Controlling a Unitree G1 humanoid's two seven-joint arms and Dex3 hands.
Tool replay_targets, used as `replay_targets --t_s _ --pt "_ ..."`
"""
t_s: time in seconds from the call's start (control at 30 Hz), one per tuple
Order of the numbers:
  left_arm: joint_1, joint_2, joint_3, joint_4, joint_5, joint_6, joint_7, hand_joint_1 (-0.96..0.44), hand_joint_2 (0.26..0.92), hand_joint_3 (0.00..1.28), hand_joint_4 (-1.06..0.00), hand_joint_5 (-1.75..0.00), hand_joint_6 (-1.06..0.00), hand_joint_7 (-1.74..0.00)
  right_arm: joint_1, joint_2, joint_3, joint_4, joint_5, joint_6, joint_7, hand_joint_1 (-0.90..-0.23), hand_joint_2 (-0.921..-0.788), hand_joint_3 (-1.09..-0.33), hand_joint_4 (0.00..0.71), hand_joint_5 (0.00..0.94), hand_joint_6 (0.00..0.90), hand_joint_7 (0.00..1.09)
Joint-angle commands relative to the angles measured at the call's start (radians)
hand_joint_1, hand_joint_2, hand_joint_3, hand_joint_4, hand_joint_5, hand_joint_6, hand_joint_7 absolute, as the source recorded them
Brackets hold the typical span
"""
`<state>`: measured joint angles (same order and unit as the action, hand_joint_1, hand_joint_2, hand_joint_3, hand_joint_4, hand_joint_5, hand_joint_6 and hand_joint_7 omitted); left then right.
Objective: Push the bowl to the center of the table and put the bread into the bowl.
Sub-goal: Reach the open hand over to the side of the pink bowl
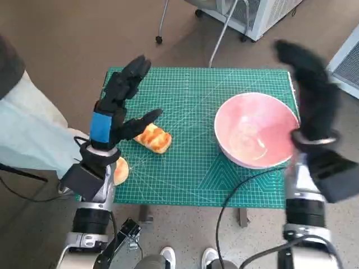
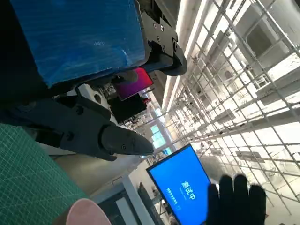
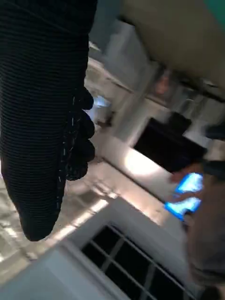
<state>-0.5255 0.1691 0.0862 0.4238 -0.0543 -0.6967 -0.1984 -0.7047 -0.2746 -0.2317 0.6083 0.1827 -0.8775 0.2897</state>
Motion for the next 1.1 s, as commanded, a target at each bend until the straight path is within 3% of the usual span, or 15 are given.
replay_targets --t_s 0.03,0.27,0.4,0.53,0.73,0.83,0.93,1.1 --pt "-0.011 0.000 0.002 0.008 0.001 0.002 0.009 -0.31 0.921 0.11 -0.46 -0.01 -0.34 -0.32 0.029 -0.062 -0.071 0.105 0.024 -0.001 -0.028 -0.618 -0.921 -0.866 0.191 0.002 -0.001 0.46" --pt "-0.017 -0.008 -0.003 0.005 0.005 0.015 0.018 -0.31 0.921 0.12 -0.46 -0.01 -0.34 -0.32 0.007 -0.115 -0.141 0.282 0.035 -0.019 -0.068 -0.599 -0.921 -0.875 0.171 0.000 -0.001 0.44" --pt "-0.023 -0.012 -0.006 0.005 0.000 0.023 0.016 -0.31 0.921 0.12 -0.46 -0.01 -0.34 -0.32 -0.015 -0.120 -0.168 0.390 0.046 -0.009 -0.085 -0.582 -0.921 -0.884 0.160 0.000 -0.001 0.44" --pt "-0.027 -0.017 -0.007 0.002 -0.005 0.032 0.011 -0.30 0.921 0.12 -0.46 -0.01 -0.34 -0.32 -0.032 -0.119 -0.174 0.489 0.037 0.009 -0.107 -0.550 -0.921 -0.908 0.120 0.001 -0.001 0.41" --pt "-0.025 -0.021 -0.011 -0.017 -0.007 0.051 0.007 -0.29 0.921 0.12 -0.46 -0.01 -0.34 -0.33 -0.044 -0.123 -0.164 0.598 0.015 0.077 -0.131 -0.515 -0.921 -0.971 0.077 0.000 -0.001 0.26" --pt "-0.020 -0.019 -0.011 -0.027 -0.003 0.054 0.009 -0.29 0.921 0.12 -0.46 0.00 -0.34 -0.33 -0.049 -0.113 -0.174 0.629 0.028 0.137 -0.121 -0.506 -0.921 -0.988 0.059 0.000 -0.001 0.22" --pt "-0.017 -0.016 -0.009 -0.034 -0.001 0.056 0.009 -0.29 0.921 0.12 -0.46 0.00 -0.34 -0.34 -0.055 -0.101 -0.189 0.649 0.045 0.184 -0.115 -0.509 -0.921 -0.982 0.049 0.001 -0.001 0.25" --pt "-0.008 -0.007 -0.004 -0.042 -0.004 0.054 0.007 -0.29 0.921 0.12 -0.46 0.00 -0.34 -0.34 -0.075 -0.067 -0.192 0.678 0.038 0.265 -0.165 -0.517 -0.921 -0.947 0.092 0.013 0.003 0.32"
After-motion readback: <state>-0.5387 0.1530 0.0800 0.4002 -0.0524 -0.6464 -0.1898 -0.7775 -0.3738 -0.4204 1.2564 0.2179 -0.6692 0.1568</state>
